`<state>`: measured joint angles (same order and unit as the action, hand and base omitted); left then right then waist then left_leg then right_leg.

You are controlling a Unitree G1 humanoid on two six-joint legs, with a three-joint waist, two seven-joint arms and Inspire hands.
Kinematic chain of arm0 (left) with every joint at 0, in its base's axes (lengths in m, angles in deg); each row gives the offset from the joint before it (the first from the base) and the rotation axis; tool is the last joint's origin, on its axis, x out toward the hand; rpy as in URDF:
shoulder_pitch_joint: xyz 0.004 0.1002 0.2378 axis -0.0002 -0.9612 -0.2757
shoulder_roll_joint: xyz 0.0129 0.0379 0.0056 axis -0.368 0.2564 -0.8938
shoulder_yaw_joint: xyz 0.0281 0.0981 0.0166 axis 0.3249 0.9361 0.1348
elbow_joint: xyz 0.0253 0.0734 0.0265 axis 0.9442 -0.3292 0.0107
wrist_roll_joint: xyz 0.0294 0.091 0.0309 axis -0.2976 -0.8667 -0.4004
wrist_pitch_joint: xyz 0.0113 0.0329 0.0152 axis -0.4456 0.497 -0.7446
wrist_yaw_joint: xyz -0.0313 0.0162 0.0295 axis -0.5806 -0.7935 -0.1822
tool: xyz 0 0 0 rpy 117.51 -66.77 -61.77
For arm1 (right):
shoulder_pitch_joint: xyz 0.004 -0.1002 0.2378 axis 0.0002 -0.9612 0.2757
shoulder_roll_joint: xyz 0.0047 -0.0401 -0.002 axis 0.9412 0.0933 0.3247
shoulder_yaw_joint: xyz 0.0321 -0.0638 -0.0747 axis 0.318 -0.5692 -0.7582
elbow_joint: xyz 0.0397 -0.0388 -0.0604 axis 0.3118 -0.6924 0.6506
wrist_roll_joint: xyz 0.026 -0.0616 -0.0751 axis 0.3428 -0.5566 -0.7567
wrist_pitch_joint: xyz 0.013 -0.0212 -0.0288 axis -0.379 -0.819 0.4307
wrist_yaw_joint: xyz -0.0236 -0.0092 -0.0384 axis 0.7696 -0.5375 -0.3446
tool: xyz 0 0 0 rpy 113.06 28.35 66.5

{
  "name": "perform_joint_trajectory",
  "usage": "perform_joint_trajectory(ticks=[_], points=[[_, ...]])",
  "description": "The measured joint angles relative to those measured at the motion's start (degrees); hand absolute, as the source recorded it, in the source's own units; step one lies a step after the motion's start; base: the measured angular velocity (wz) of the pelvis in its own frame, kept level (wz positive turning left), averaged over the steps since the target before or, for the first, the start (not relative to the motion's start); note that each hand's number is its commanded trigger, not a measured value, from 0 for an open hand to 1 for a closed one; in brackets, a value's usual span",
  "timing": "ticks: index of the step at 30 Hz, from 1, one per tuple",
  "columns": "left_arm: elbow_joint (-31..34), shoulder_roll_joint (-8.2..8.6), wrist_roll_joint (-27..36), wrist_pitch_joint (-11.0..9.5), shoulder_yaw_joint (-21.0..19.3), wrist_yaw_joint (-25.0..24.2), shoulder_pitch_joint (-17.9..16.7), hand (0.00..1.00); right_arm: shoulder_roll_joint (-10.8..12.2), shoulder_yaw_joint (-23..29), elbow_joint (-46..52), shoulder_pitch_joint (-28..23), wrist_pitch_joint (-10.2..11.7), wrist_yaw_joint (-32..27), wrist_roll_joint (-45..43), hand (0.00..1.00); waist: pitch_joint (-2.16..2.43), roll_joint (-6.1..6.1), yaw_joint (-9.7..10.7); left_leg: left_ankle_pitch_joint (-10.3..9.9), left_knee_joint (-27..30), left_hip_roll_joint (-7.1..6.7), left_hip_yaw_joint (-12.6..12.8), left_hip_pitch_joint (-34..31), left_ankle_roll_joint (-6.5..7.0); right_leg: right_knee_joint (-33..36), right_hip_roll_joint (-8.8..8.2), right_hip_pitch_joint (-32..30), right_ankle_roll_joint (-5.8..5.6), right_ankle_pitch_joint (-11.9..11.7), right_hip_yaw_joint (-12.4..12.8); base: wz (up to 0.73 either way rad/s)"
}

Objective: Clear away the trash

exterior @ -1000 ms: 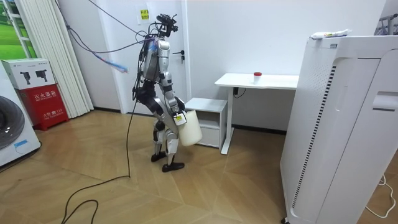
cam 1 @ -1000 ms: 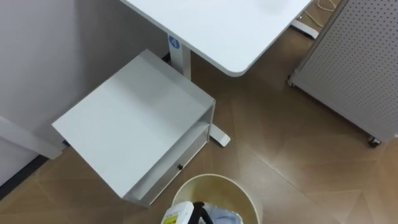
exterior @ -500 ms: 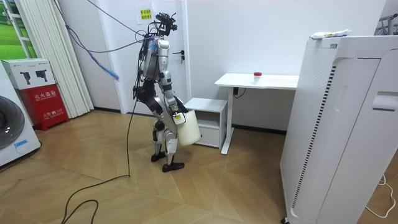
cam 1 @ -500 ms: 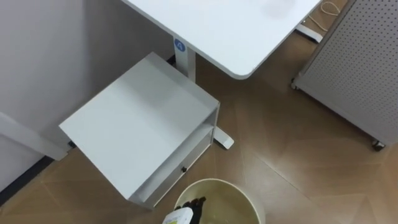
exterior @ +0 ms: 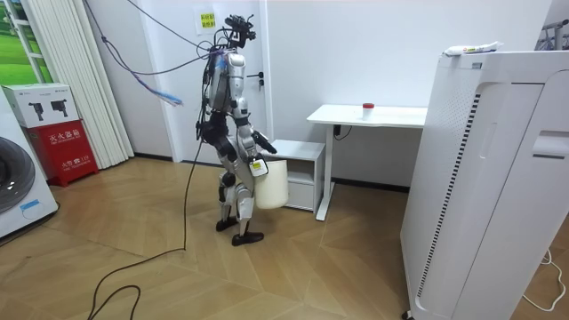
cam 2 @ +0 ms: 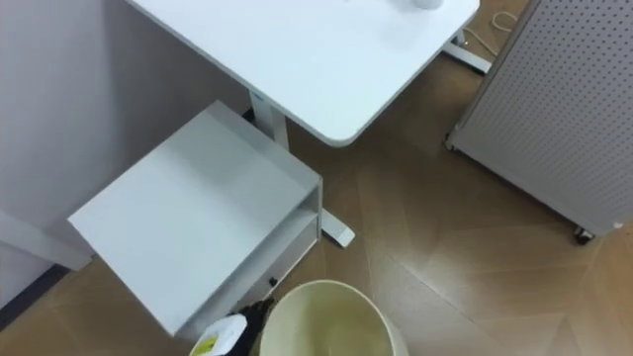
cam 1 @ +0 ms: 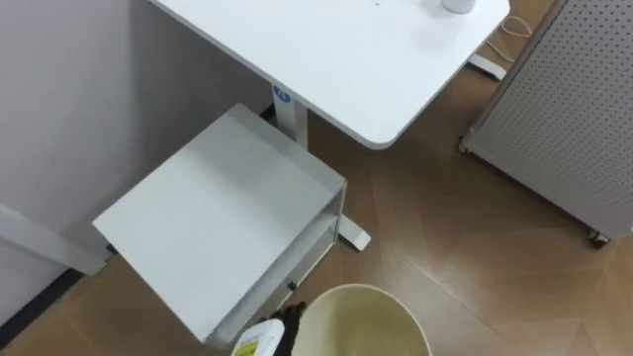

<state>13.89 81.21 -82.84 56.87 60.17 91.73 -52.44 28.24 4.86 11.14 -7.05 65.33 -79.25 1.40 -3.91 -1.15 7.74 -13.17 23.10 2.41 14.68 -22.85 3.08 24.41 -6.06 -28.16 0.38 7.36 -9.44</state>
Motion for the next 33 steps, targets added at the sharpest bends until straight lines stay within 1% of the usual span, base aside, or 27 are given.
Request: perform_joint_trajectory(ticks=[2,5,6,8,9,10,11,13,14,15,16,17,18,19,20,21,23,24,26,28,30,31,33], points=[[0.1,0.42,-0.3,-0.1,0.0,-0.4,-0.1,0.00,-0.5,0.2,-0.1,-0.9,0.0,0.1,-0.1,1.00,0.02,-0.03,0.1,0.0,-1.0,-0.43,0.2,2.4,0.02,-0.2,-0.22,2.0,-0.38,0.4,0.0,-0.02],[2.3,0.43,-0.2,-0.1,0.1,-1.6,-0.7,0.00,-1.3,1.8,-0.1,-1.7,0.0,0.4,-0.1,1.00,0.12,0.10,0.6,0.0,-2.5,-1.13,0.2,4.9,0.16,-0.8,-0.73,4.1,-1.01,0.8,0.0,0.00],[3.3,0.52,-0.3,-0.1,0.1,-2.4,-0.8,0.00,-1.6,2.7,-0.1,-2.3,-0.3,0.6,0.2,1.00,0.14,0.14,0.7,0.0,-2.9,-1.34,0.4,5.8,0.31,-0.8,-0.80,4.8,-1.23,0.9,0.5,-0.05],[4.4,0.47,-0.3,-0.1,0.0,-3.0,-0.8,0.00,-2.0,3.0,0.0,-2.7,-0.8,0.6,0.4,1.00,0.32,0.15,0.8,-0.1,-3.6,-1.48,0.8,7.3,0.42,-1.4,-0.76,5.9,-1.49,0.9,1.0,-0.11],[5.7,0.24,-0.3,0.0,-0.2,-3.6,-0.8,0.00,-2.0,3.5,0.1,-3.1,-1.1,0.6,0.1,1.00,0.76,0.10,1.0,-0.1,-3.9,-1.56,0.8,7.8,0.50,-1.7,-0.68,6.4,-1.60,0.8,1.2,-0.14],[8.0,-0.27,-0.4,0.0,-0.3,-3.9,-0.9,0.00,-2.0,4.0,0.7,-3.8,-1.2,0.6,0.1,1.00,0.99,0.27,1.0,-0.2,-4.3,-1.67,1.1,8.6,0.51,-1.7,-0.53,6.7,-1.66,0.8,1.4,-0.15],[9.2,-0.59,-0.4,0.0,-0.4,-4.0,-1.0,0.00,-2.0,4.3,1.0,-4.2,-1.2,0.7,0.0,1.00,1.03,0.34,1.0,-0.2,-4.5,-1.68,1.3,9.0,0.51,-1.7,-0.27,7.0,-1.68,0.8,1.5,-0.24],[12.5,-1.89,-0.3,-0.6,-1.9,-3.8,-2.5,0.00,-1.9,4.6,1.9,-5.4,-1.2,1.4,-0.1,1.00,1.62,0.97,1.1,-0.2,-4.7,-1.67,2.7,11.3,0.50,-1.7,-0.23,8.3,-1.69,0.8,1.5,-0.43],[13.4,-2.21,-0.3,-0.7,-2.6,-3.7,-3.3,0.00,-1.9,4.6,2.2,-5.8,-1.2,1.6,-0.1,1.00,1.79,1.16,1.1,-0.2,-4.7,-1.68,2.8,12.1,0.48,-1.6,-0.23,8.7,-1.67,0.8,1.4,-0.58],[14.8,-3.00,-0.5,-1.0,-3.4,-3.7,-4.7,0.00,-1.9,4.6,2.5,-6.4,-1.2,2.0,-0.1,1.00,1.97,1.53,1.0,-0.3,-4.8,-1.57,3.3,13.6,0.26,-1.7,-0.11,9.8,-1.54,0.7,1.5,-0.61],[15.9,-3.57,-1.2,-1.2,-4.3,-3.7,-6.0,0.00,-2.0,4.7,3.0,-6.9,-1.2,2.5,-0.4,1.00,2.10,1.71,0.7,-1.1,-4.8,-1.07,4.6,15.4,-0.02,-1.7,0.28,10.8,-1.40,0.6,1.3,-0.79],[16.9,-3.98,-1.8,-1.5,-5.3,-3.7,-7.1,0.00,-1.9,5.2,3.6,-7.7,-1.2,2.7,-0.7,1.00,2.19,1.78,0.0,-2.1,-5.0,-0.29,6.2,17.0,-0.19,-1.7,0.70,11.5,-0.94,0.4,0.3,-0.68],[17.6,-4.24,-1.9,-1.7,-6.0,-3.7,-7.6,0.00,-1.9,5.3,3.8,-8.1,-1.2,2.8,-0.7,1.00,2.21,1.77,-0.2,-2.8,-5.1,0.13,6.8,17.6,-0.26,-1.6,0.82,11.8,-0.62,0.2,-0.9,-0.63],[18.8,-4.83,-1.9,-2.0,-7.3,-3.6,-8.6,0.00,-1.7,5.7,4.0,-8.6,-1.2,3.1,-0.9,1.00,2.44,2.16,-0.3,-3.2,-5.1,0.67,7.8,18.2,-0.34,-1.7,0.69,12.2,-0.14,-0.1,-2.5,-0.50],[19.7,-5.26,-1.9,-2.3,-8.0,-3.3,-9.0,0.00,-1.6,6.0,3.9,-9.0,-1.2,3.2,-1.2,1.00,2.73,2.49,-0.3,-3.4,-5.0,0.98,8.7,18.7,-0.46,-1.7,0.60,12.4,0.18,-0.3,-3.3,-0.44],[20.0,-5.47,-1.9,-2.4,-8.4,-3.1,-9.1,0.00,-1.6,6.4,3.9,-9.2,-1.2,3.2,-1.4,1.00,2.85,2.57,-0.3,-3.5,-4.9,1.12,9.1,19.0,-0.52,-1.8,0.57,12.6,0.32,-0.4,-3.5,-0.33],[21.2,-5.50,-1.8,-2.6,-9.7,-2.6,-9.6,0.00,-1.7,7.4,3.9,-9.8,-1.1,3.1,-2.6,1.00,2.86,2.59,-0.2,-3.7,-4.9,1.54,9.6,20.5,-0.81,-2.5,1.08,14.1,0.52,-0.6,-3.7,-0.17],[22.9,-5.55,-1.8,-2.9,-10.3,-2.1,-10.1,0.00,-1.7,8.1,3.9,-10.3,-1.1,3.0,-3.4,1.00,2.97,2.63,-0.1,-3.9,-4.9,1.88,9.6,21.3,-1.05,-3.0,1.19,15.1,0.63,-0.7,-3.9,-0.08],[25.6,-5.56,-1.8,-4.1,-11.3,-1.5,-10.6,0.00,-1.9,9.2,3.9,-10.9,-1.0,3.0,-3.9,1.00,3.01,2.62,-0.1,-3.9,-5.1,2.12,9.7,22.3,-1.25,-3.9,1.24,16.2,0.79,-0.8,-4.9,-0.02],[27.8,-5.54,-1.8,-5.6,-11.4,-0.6,-10.6,0.00,-2.1,9.3,4.0,-11.4,-0.5,3.0,-4.6,1.00,3.03,2.61,-0.2,-3.8,-5.5,2.21,10.1,23.1,-1.44,-4.1,1.43,16.8,0.87,-0.8,-4.9,-0.07],[28.7,-5.72,-1.8,-5.8,-11.5,-0.2,-11.1,0.00,-2.1,9.8,4.4,-11.7,-0.5,3.1,-5.4,1.00,3.07,2.56,-0.1,-3.8,-5.6,2.57,10.3,23.7,-1.66,-4.7,1.89,17.3,1.01,-0.9,-5.0,-0.09],[28.8,-5.83,-1.8,-5.8,-11.5,0.2,-11.2,0.00,-2.1,10.3,4.4,-11.7,-0.5,3.2,-6.3,1.00,3.06,2.59,-0.2,-4.0,-5.5,2.92,10.7,24.1,-1.93,-4.9,2.39,17.4,1.18,-0.9,-5.2,-0.13],[28.8,-5.91,-1.5,-5.8,-11.6,0.3,-11.4,0.00,-2.1,10.4,4.5,-11.6,-0.5,3.2,-7.1,1.00,3.06,2.62,-0.3,-4.3,-5.3,3.48,11.5,24.8,-2.44,-4.9,2.86,17.8,1.54,-0.7,-5.2,-0.21]])
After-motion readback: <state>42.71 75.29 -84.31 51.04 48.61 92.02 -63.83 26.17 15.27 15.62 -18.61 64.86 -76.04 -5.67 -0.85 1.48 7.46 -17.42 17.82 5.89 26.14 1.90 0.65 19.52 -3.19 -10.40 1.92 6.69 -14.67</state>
